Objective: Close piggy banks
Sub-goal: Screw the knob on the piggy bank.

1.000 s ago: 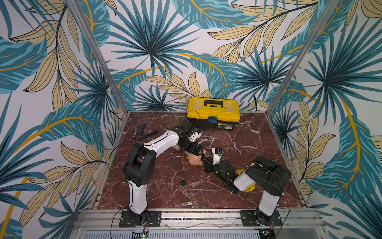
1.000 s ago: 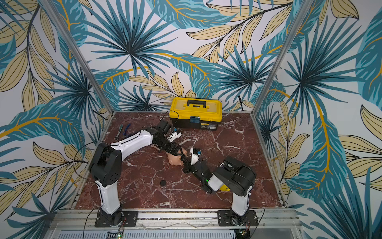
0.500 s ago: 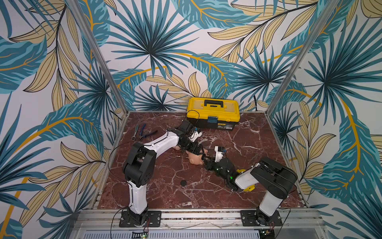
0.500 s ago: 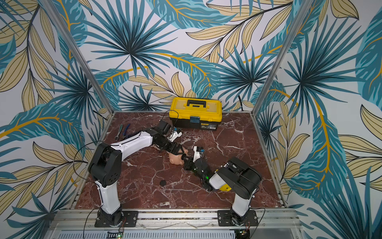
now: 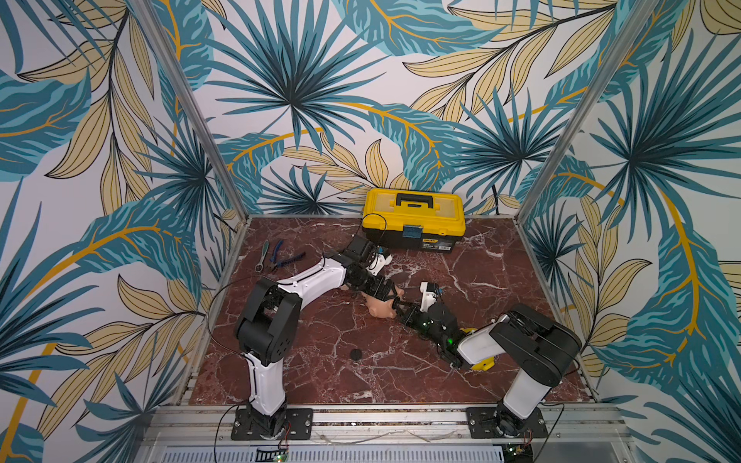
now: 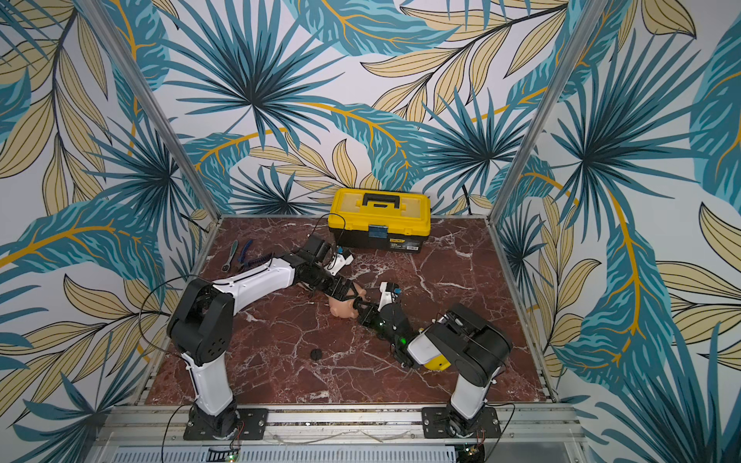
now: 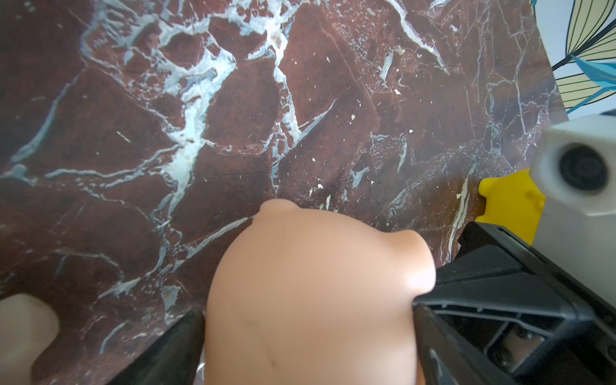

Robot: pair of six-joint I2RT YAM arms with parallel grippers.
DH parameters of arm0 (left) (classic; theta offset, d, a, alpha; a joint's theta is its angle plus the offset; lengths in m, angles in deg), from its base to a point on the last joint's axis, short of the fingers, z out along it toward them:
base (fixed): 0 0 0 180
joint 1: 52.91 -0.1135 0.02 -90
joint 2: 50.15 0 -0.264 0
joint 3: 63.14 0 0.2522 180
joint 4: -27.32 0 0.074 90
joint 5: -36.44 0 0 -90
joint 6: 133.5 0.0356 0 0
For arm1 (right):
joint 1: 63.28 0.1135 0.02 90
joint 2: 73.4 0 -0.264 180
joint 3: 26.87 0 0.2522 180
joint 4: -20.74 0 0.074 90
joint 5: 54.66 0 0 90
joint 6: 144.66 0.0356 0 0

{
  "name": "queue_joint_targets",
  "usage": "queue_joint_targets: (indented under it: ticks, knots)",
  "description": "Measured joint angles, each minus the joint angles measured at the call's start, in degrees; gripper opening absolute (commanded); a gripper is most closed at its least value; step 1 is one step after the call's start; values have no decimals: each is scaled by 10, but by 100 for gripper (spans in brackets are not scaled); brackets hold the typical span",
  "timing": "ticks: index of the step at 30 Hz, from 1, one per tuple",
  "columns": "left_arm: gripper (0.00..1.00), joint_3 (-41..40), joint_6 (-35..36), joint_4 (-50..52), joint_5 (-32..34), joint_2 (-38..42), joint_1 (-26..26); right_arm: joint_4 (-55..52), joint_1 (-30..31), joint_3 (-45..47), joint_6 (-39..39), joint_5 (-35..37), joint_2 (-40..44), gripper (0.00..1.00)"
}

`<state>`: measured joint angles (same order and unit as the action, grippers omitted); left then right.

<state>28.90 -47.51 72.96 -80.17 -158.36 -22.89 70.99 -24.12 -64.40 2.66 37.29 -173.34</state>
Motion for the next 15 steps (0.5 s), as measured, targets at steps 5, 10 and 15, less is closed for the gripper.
queue_joint_targets:
  ticks: [5, 10, 15]
  knots:
    - [95, -9, -1, -14, 0, 5, 0, -5, -10, -2, 36, -9, 0, 0]
    - [95, -15, -4, -28, 1, 7, 0, -17, -17, -8, 71, -19, 3, 0]
    - [95, -21, -5, -40, 2, 9, 0, -40, -21, -13, 98, -24, 12, 0]
